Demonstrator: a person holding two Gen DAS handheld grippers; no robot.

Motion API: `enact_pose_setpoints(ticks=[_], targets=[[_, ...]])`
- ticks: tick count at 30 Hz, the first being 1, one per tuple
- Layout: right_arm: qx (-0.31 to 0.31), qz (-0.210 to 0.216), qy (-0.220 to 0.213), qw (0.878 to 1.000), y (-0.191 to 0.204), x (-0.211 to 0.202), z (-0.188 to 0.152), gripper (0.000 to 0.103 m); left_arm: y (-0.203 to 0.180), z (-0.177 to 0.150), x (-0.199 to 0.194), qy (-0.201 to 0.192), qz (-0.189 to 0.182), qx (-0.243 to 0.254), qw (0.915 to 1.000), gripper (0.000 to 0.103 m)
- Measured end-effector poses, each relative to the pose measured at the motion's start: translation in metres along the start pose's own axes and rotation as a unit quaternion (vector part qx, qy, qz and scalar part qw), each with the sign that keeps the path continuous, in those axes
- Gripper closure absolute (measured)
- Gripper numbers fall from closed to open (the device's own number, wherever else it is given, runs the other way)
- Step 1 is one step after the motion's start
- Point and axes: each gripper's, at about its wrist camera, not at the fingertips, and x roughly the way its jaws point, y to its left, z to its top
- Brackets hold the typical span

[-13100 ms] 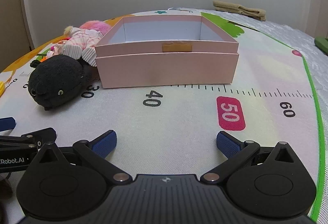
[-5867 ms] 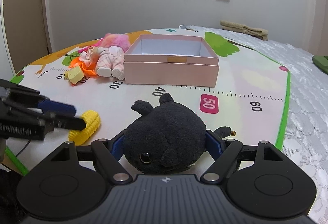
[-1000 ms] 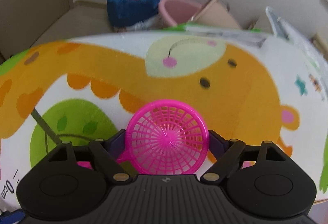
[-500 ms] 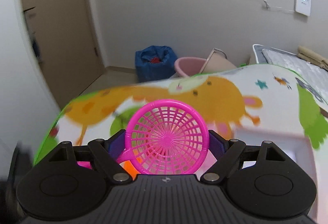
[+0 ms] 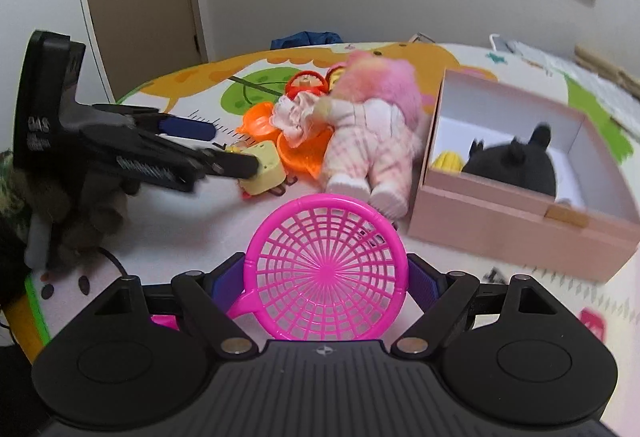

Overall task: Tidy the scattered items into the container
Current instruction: 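Grasp the pale yellow bell toy with the left gripper while the right gripper holds the net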

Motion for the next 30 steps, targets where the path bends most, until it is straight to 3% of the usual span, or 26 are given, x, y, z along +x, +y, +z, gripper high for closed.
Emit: enact_pose_setpoints(ticks=[4,8,10,12,19,25,30], targets=[[0.006,0.011,0.0,1.0,-0.002,0.003,-0.012,0.02,-0.02,-0.002,0.015,0.018,0.043,0.047,0.9978,0.007],[0.017,0.018,-0.001,1.0,-0.005,0.005,-0.018,0.019,-0.02,-0.002,0.02,0.023,0.04,0.032,0.9984,0.009],[0.021,0.018,-0.006,1.0,-0.005,0.006,-0.019,0.018,-0.023,-0.002,0.022,0.021,0.046,0.037,0.998,0.017],[0.023,0.018,-0.01,1.0,-0.007,0.003,-0.021,0.016,-0.025,-0.002,0.024,0.023,0.051,0.045,0.9974,0.019],[0.06,0.016,-0.048,0.997,-0.037,-0.015,-0.009,0.012,-0.023,-0.002,0.024,0.022,0.063,0.046,0.9967,0.018],[0.114,0.039,-0.054,0.991,-0.064,0.016,0.01,0.012,-0.019,-0.002,0.023,0.023,0.067,0.041,0.9967,0.017],[0.1,0.052,-0.057,0.992,-0.057,0.033,0.021,0.011,-0.015,-0.002,0.023,0.024,0.067,0.039,0.9967,0.014]])
